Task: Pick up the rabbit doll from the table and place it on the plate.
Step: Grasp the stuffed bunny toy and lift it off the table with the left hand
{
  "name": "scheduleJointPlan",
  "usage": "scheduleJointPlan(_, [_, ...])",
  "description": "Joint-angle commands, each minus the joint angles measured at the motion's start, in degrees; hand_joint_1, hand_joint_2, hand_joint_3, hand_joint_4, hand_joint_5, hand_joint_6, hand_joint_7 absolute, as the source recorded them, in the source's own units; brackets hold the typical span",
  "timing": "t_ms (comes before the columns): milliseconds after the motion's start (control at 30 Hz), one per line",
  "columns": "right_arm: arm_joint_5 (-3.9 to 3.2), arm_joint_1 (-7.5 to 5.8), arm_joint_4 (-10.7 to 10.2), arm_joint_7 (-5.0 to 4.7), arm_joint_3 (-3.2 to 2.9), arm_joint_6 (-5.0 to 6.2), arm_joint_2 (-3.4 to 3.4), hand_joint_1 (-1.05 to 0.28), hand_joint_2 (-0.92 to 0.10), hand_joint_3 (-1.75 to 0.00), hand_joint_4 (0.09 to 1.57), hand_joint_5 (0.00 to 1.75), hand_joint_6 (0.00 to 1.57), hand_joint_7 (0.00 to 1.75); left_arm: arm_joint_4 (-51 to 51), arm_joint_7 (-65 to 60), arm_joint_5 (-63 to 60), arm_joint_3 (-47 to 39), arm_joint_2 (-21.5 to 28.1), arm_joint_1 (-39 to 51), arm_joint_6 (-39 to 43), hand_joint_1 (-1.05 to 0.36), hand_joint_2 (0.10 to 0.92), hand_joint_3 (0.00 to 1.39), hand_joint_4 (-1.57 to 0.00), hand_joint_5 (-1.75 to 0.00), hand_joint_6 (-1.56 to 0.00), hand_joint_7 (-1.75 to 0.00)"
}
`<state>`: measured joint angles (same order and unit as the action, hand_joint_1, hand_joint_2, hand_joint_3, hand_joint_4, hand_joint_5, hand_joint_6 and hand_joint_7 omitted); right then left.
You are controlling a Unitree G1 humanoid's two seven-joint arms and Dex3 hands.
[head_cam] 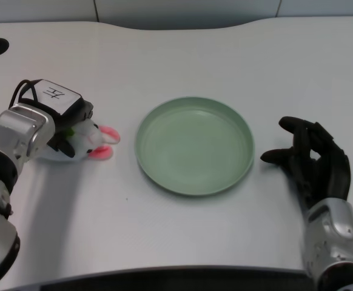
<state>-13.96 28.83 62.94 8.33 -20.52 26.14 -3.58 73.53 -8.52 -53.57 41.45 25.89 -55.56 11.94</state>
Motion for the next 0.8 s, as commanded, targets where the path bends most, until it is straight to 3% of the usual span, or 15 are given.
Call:
scheduleJointPlan(33, [-0.22, -0.36, -0.74, -0.95, 0.12, -1.13, 0.19, -0.44, -0.92, -0.41, 0.79, 1.30, 0.69, 0.96, 0.85, -1.28, -0.60, 0.95, 0.40, 1.43, -0.03, -0.36, 0.849, 0.00, -0.48, -1.08, -0.85, -0.40])
scheduleJointPlan(100, [-0.55, -0.21, -0.17, -0.12, -0.13, -0.63, -0.02, -0.43, -0.92, -0.41, 0.78, 1.30, 0.69, 0.96, 1.12, -3.17, -2.39, 2.85, 0.44, 1.38, -0.56, -0.33, 0.854, 0.00, -0.52, -1.20, -0.82, -0.50])
scheduleJointPlan(133, [-0.67, -0.08, 0.17, 0.27, -0.24, -0.37, -0.13, -0.43, -0.92, -0.42, 0.79, 1.30, 0.69, 0.96, 1.30, -3.96, -3.07, 3.58, 0.38, 1.37, -0.88, -0.32, 0.861, 0.00, -0.54, -1.40, -0.78, -0.53])
scheduleJointPlan(167, [-0.70, 0.06, 0.44, 0.37, -0.31, -0.42, -0.24, -0.43, -0.92, -0.41, 0.80, 1.30, 0.70, 0.97, 1.18, -6.32, -3.44, 3.94, 0.77, 1.64, 0.10, -0.31, 0.852, 0.00, -0.60, -1.57, -0.79, -0.58])
scheduleJointPlan(233, [-0.41, 0.22, 0.71, 0.44, -0.18, -0.41, -0.47, -0.44, -0.92, -0.41, 0.79, 1.30, 0.69, 0.97, 1.00, -9.53, -3.77, 4.32, 1.34, 1.97, 1.55, -0.34, 0.821, 0.00, -0.75, -1.70, -0.86, -0.61])
scheduleJointPlan(333, [0.27, 0.10, 0.48, -0.55, 0.19, -0.48, -0.45, -0.44, -0.92, -0.41, 0.77, 1.30, 0.68, 0.98, 0.90, -12.22, -3.93, 4.52, 1.97, 2.07, 3.60, -0.37, 0.805, 0.00, -0.89, -1.74, -0.97, -0.46])
scheduleJointPlan(433, [0.45, -0.22, 0.46, -0.64, 0.36, 0.01, -0.33, -0.42, -0.92, -0.42, 0.77, 1.30, 0.68, 0.99, 1.19, -11.39, -2.91, 3.79, 2.04, 1.99, 4.74, -0.31, 0.825, 0.01, -0.80, -1.75, -0.99, -0.39])
scheduleJointPlan(567, [-0.89, -0.29, 0.68, 0.46, -0.45, -0.21, 0.12, -0.42, -0.92, -0.41, 0.81, 1.29, 0.71, 0.94, 1.14, -10.96, -0.31, 1.25, 2.01, 2.37, 4.80, -0.27, 0.850, 0.01, -0.80, -1.75, -1.00, -0.47])
scheduleJointPlan(633, [-0.78, -0.08, 1.35, 0.10, -0.57, 0.01, 0.16, -0.42, -0.92, -0.40, 0.82, 1.29, 0.72, 0.93, 0.66, -12.90, 1.01, -0.19, 2.52, 2.57, 5.40, -0.27, 0.848, 0.01, -0.80, -1.75, -0.98, -0.55])
scheduleJointPlan(733, [-0.79, 0.10, 1.98, 0.33, -0.73, 0.75, 0.31, -0.41, -0.92, -0.39, 0.81, 1.27, 0.72, 0.91, -0.22, -13.58, 5.08, -4.11, 3.28, 2.65, 7.34, -0.23, 0.867, 0.00, -0.81, -1.75, -0.83, -0.93])
scheduleJointPlan(800, [-0.09, 0.59, 2.35, -0.51, -0.32, 0.52, 0.11, -0.43, -0.92, -0.38, 0.81, 1.28, 0.72, 0.91, -1.07, -12.71, 8.88, -7.83, 3.70, 2.56, 8.35, -0.21, 0.904, 0.02, -0.84, -1.75, -0.65, -1.50])
